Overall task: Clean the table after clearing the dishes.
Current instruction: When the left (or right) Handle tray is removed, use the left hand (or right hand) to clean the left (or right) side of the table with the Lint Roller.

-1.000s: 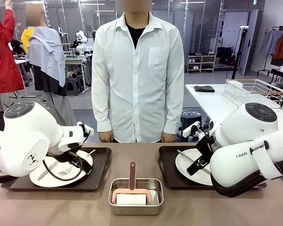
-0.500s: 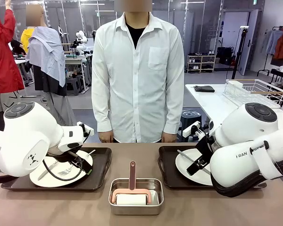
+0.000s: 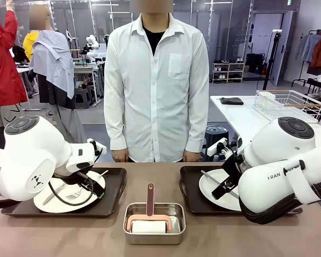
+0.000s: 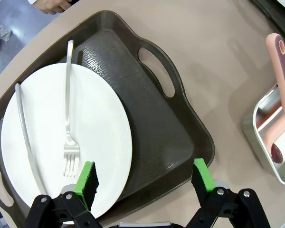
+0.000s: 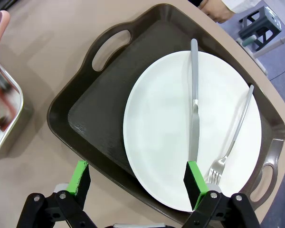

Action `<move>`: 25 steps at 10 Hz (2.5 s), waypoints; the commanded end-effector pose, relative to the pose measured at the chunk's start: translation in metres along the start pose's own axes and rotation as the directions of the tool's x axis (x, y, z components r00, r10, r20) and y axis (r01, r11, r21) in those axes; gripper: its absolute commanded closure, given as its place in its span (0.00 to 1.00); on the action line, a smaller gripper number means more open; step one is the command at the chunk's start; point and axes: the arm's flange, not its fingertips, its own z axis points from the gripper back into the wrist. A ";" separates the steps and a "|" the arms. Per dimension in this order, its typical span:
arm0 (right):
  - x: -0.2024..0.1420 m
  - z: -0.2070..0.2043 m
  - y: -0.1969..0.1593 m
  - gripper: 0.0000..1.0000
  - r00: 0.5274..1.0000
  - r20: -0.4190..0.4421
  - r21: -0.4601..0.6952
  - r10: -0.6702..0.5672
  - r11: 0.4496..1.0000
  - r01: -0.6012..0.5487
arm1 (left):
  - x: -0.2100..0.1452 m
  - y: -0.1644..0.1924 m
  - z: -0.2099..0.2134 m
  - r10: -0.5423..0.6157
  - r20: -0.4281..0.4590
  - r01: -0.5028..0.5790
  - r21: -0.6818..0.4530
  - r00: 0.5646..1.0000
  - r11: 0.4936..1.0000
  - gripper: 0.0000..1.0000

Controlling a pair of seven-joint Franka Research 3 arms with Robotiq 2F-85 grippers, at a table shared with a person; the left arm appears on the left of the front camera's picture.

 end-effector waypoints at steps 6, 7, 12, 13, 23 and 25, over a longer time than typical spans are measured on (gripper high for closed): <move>0.048 0.018 -0.062 0.00 0.997 -0.026 0.185 -0.079 0.979 0.082 | 0.054 0.052 0.015 0.035 -0.026 -0.040 -0.243 0.999 0.969 0.00; 0.052 0.025 -0.077 0.00 0.992 -0.020 0.235 -0.123 0.964 0.124 | 0.058 0.067 0.022 0.066 -0.017 -0.068 -0.296 0.998 0.953 0.00; -0.011 0.068 -0.205 0.00 0.828 -0.161 0.648 -0.536 0.575 0.499 | 0.012 0.187 0.061 0.353 0.022 -0.220 -0.745 0.935 0.630 0.00; -0.033 0.074 -0.227 0.00 0.776 -0.178 0.685 -0.605 0.490 0.540 | -0.006 0.213 0.067 0.443 -0.005 -0.271 -0.798 0.897 0.538 0.00; -0.214 0.140 -0.344 0.00 0.336 -0.120 0.595 -0.934 0.203 0.778 | -0.190 0.342 0.122 0.837 0.069 -0.544 -0.730 0.543 0.414 0.00; -0.208 0.138 -0.343 0.00 0.360 -0.107 0.574 -0.927 0.238 0.784 | -0.182 0.339 0.119 0.839 0.073 -0.564 -0.709 0.539 0.423 0.00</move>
